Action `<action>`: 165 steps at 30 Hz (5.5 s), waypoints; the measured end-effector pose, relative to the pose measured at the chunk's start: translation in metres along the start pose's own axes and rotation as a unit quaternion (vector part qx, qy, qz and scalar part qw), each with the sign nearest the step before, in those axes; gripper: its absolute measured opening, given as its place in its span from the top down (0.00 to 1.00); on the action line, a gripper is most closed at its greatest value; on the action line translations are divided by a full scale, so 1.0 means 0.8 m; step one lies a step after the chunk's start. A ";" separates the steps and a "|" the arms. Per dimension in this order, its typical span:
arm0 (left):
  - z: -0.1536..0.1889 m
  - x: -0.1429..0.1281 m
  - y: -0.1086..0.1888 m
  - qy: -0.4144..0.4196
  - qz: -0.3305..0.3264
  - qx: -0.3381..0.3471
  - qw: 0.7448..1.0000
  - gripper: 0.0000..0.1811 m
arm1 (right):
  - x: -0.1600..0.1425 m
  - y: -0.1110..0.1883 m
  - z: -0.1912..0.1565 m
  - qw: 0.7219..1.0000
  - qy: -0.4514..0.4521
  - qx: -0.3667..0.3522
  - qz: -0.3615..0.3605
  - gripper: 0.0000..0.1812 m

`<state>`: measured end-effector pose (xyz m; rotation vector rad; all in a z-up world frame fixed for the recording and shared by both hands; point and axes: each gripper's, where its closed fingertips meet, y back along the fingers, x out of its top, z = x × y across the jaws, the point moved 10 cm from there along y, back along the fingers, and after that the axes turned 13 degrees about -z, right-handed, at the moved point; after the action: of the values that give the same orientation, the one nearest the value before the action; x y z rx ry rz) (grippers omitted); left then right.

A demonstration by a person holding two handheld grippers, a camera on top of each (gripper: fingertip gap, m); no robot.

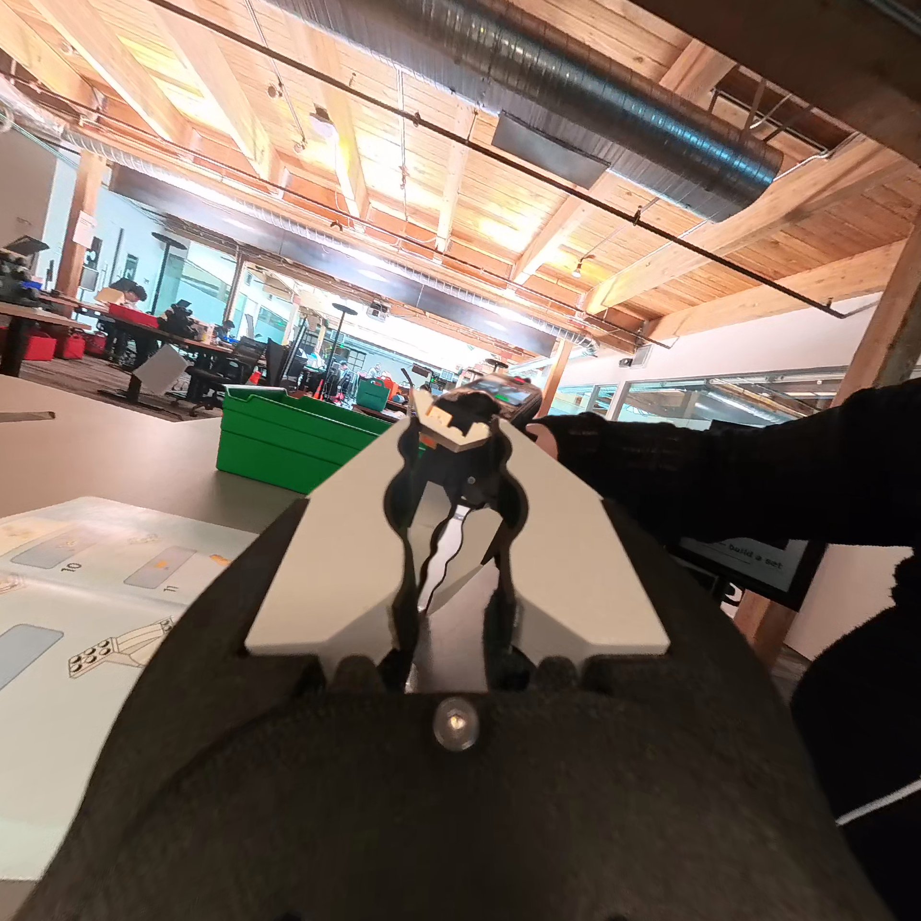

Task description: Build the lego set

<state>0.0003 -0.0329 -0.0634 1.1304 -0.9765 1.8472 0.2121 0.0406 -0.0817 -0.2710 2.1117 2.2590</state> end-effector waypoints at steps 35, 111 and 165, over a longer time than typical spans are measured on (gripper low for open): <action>-0.002 -0.013 -0.017 0.014 -0.074 -0.029 0.997 0.78 | 0.041 0.084 -0.080 0.717 0.163 -0.606 0.304 0.98; 0.027 -0.010 -0.018 -0.123 -0.034 0.073 0.989 0.84 | 0.069 0.195 -0.018 0.937 0.294 -0.111 0.151 0.97; 0.023 -0.007 -0.014 -0.095 -0.018 0.056 0.994 0.85 | 0.070 0.197 -0.033 0.928 0.267 -0.185 0.181 0.81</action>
<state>0.0184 -0.0454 -0.0603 1.4052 -0.9598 1.8083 0.1365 -0.0028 0.0632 -0.6188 2.0592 3.1054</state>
